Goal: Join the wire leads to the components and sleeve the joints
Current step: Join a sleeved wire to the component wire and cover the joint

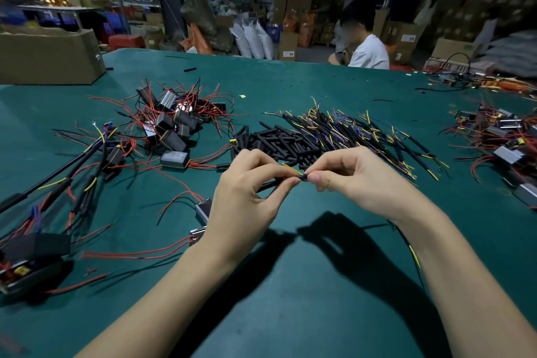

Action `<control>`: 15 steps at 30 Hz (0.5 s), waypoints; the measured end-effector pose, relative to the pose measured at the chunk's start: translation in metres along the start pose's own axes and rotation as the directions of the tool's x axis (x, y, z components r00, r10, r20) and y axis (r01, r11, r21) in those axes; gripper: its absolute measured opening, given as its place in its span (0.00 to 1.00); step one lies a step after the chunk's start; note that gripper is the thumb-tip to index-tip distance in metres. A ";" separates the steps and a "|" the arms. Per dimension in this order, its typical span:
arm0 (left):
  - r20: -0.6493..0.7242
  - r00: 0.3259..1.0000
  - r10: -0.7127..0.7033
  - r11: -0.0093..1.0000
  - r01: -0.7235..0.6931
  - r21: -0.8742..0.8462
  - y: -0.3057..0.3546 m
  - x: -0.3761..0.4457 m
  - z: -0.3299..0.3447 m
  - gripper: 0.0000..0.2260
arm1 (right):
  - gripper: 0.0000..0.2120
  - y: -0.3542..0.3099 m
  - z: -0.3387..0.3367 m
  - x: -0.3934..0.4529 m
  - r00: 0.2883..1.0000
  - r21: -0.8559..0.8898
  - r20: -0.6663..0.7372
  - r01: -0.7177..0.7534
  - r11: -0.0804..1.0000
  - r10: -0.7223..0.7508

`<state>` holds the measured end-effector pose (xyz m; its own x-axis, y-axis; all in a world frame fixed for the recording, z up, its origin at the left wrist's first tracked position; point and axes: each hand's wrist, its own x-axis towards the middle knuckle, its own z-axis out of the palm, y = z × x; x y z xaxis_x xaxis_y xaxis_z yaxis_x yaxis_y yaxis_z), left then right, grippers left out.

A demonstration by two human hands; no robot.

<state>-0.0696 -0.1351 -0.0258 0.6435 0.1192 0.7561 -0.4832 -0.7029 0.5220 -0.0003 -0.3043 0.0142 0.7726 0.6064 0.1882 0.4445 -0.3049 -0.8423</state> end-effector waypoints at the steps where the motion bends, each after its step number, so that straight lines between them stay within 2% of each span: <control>1: -0.010 1.000 -0.002 1.000 0.002 0.002 0.000 -0.001 0.002 0.04 | 0.07 0.001 0.000 0.000 1.000 -0.011 -0.003 0.002 1.000 -0.002; 9: 0.036 0.999 0.040 0.990 -0.045 0.135 0.000 -0.002 0.005 0.05 | 0.07 0.007 0.004 0.004 1.000 -0.050 0.016 -0.022 0.999 0.023; 13: 0.137 0.990 0.018 0.999 -0.022 0.031 0.002 0.000 -0.006 0.05 | 0.06 0.009 0.005 0.003 0.999 -0.010 0.031 -0.014 1.000 0.014; 15: 0.151 0.988 -0.041 0.999 0.046 -0.029 0.003 0.003 -0.016 0.04 | 0.04 0.009 0.004 0.003 0.999 0.017 0.049 -0.013 1.000 0.012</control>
<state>-0.0782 -0.1255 -0.0156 0.7453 0.0409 0.6655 -0.4698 -0.6760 0.5677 0.0043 -0.3025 0.0049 0.7547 0.6379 0.1535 0.4272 -0.3002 -0.8529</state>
